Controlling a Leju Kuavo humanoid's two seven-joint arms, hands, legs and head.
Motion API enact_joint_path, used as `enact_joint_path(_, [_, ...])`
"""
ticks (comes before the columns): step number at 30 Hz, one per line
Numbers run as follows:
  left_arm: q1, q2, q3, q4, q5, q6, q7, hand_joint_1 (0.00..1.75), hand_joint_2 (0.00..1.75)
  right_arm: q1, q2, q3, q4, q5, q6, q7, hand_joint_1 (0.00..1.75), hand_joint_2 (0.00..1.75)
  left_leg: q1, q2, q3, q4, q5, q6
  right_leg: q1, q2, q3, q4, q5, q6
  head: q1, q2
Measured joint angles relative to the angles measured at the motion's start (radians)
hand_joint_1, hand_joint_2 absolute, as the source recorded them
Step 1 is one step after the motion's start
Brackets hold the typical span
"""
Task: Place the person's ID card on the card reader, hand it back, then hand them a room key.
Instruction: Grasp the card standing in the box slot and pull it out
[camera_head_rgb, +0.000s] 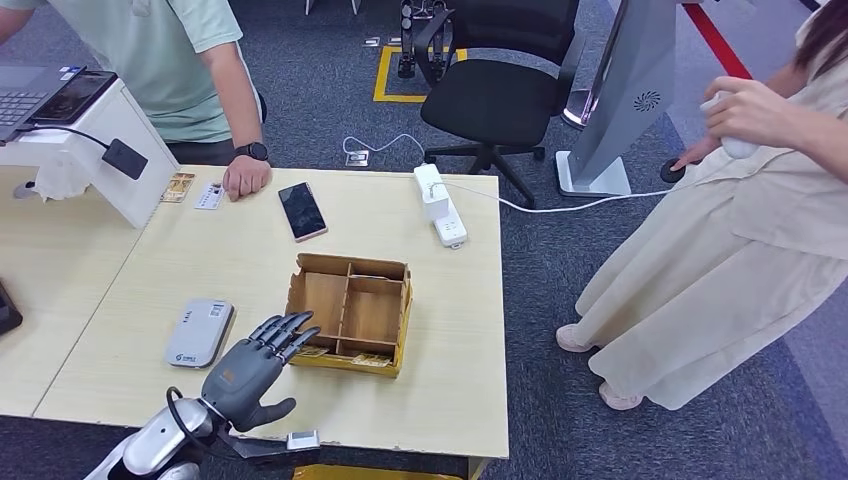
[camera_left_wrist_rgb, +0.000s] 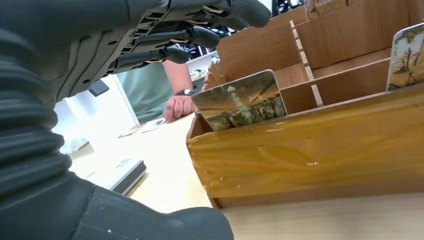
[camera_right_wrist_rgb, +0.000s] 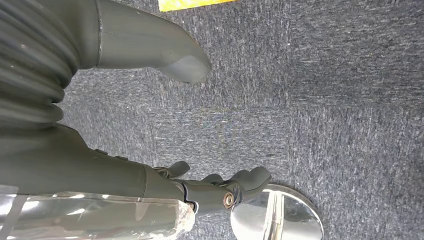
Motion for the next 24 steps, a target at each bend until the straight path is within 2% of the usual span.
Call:
enact_joint_path(11, [-0.044,-0.04,-0.01,0.009,-0.039,0.044,0.019,0.0,1.75,-0.003,0.001,0.016,0.001,0.0,0.002,0.004,0.0,1.75,0.0,0.0,0.0,0.0,0.0,0.0,0.0,0.0,0.0,0.0,0.0,0.0,0.0,0.0])
enact_joint_path(24, [-0.058,-0.055,-0.011,0.01,-0.042,0.045,0.019,0.0,1.75,-0.004,0.003,0.017,0.004,0.0,0.002,0.004,0.0,1.75,0.0,0.0,0.0,0.0,0.0,0.0,0.0,0.0,0.0,0.0,0.0,0.0,0.0,0.0])
